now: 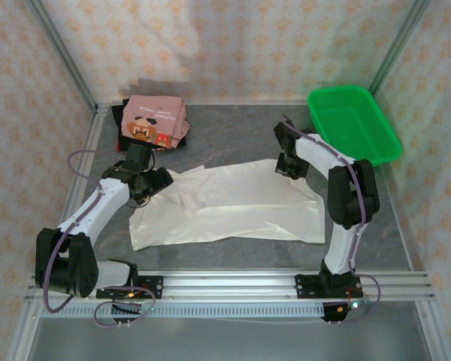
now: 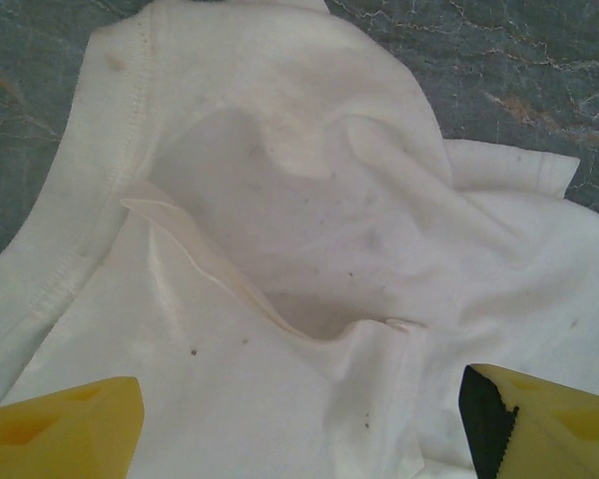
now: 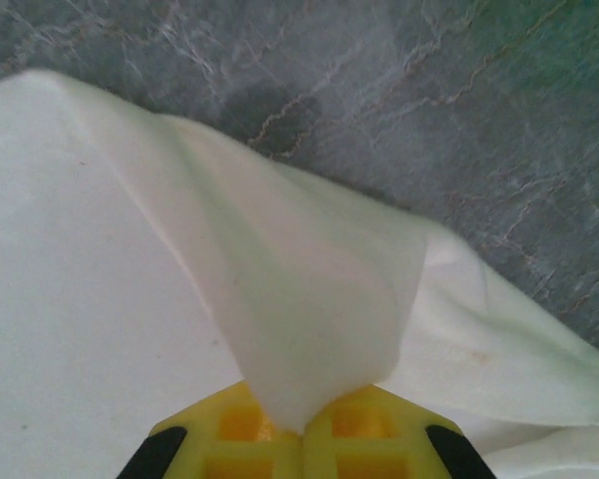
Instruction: Fold and stack the t-shirts
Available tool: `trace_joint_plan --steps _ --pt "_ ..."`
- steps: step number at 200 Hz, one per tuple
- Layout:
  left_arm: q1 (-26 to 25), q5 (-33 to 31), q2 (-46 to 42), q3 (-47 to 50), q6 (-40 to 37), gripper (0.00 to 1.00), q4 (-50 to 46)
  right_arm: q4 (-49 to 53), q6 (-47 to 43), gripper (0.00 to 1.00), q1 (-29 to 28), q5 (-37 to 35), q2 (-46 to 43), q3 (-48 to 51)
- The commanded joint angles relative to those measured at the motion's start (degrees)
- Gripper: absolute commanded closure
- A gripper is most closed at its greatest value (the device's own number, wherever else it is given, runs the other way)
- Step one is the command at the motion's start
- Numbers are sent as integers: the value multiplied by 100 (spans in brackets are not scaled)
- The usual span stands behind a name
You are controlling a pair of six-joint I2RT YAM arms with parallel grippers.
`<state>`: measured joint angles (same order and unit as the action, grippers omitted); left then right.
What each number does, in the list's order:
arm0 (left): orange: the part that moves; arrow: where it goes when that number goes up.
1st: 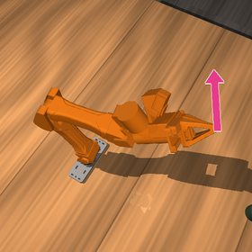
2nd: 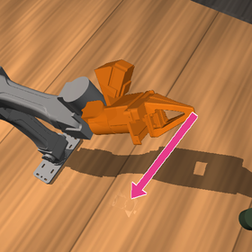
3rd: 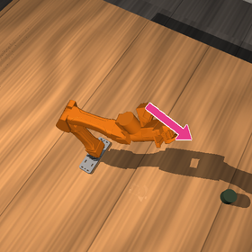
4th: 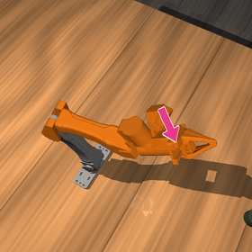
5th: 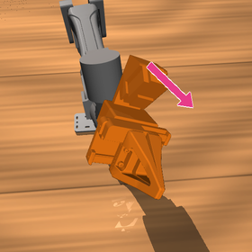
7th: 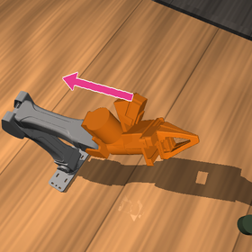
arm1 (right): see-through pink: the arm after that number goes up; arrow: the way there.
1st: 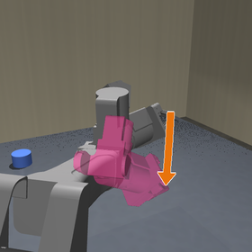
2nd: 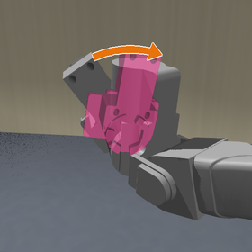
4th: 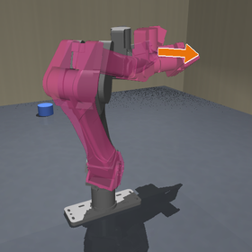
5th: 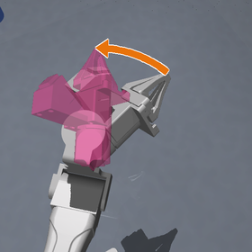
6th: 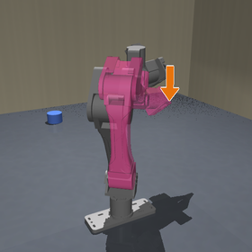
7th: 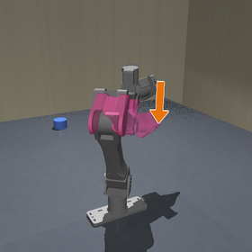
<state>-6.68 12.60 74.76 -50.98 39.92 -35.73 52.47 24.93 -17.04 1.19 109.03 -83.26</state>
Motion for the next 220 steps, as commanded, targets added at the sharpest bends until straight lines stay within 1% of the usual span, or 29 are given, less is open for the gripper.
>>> trace_joint_plan --steps 1,19,53,72,78,92,111,118,133,144,159,175,187,201,220 --pt "53 -183 -40 118 -116 16 -135 369 -542 100 85 -311 120 -487" --pt "56 -161 -35 171 -116 16 -117 528 -785 100 100 -526 291 -823" --pt "60 -93 -84 318 -134 16 -86 904 -1210 100 100 -1151 726 -1418" --pt "60 -32 -114 444 -116 17 -57 980 -1305 95 143 -1400 940 -1597" --pt "54 -3 -128 493 -99 17 -36 961 -1307 91 161 -1458 990 -1632" --pt "61 41 -147 608 -73 17 -13 901 -1257 76 233 -1582 1071 -1728" --pt "59 72 -202 708 -72 17 -44 905 -1134 63 365 -1724 1090 -1915" --pt "57 63 -242 746 -72 17 -64 884 -1101 61 413 -1785 1041 -1951" --pt "61 59 -321 816 -72 17 -90 840 -1017 60 504 -1793 869 -1964" --pt "53 37 -385 862 -72 17 -109 795 -913 60 555 -1633 697 -1908" --pt "57 40 -427 922 -55 17 -102 722 -668 60 649 -1153 485 -1745" --pt "61 51 -436 954 -37 17 -71 531 -410 60 735 -251 319 -1455" --pt "54 91 -412 943 -37 17 -38 371 -35 59 772 344 245 -1210" --pt "55 98 -387 894 -47 17 -19 -181 535 59 798 1010 86 -721" --pt "60 111 -341 810 -81 17 -9 -986 1217 58 816 1317 -167 -135"
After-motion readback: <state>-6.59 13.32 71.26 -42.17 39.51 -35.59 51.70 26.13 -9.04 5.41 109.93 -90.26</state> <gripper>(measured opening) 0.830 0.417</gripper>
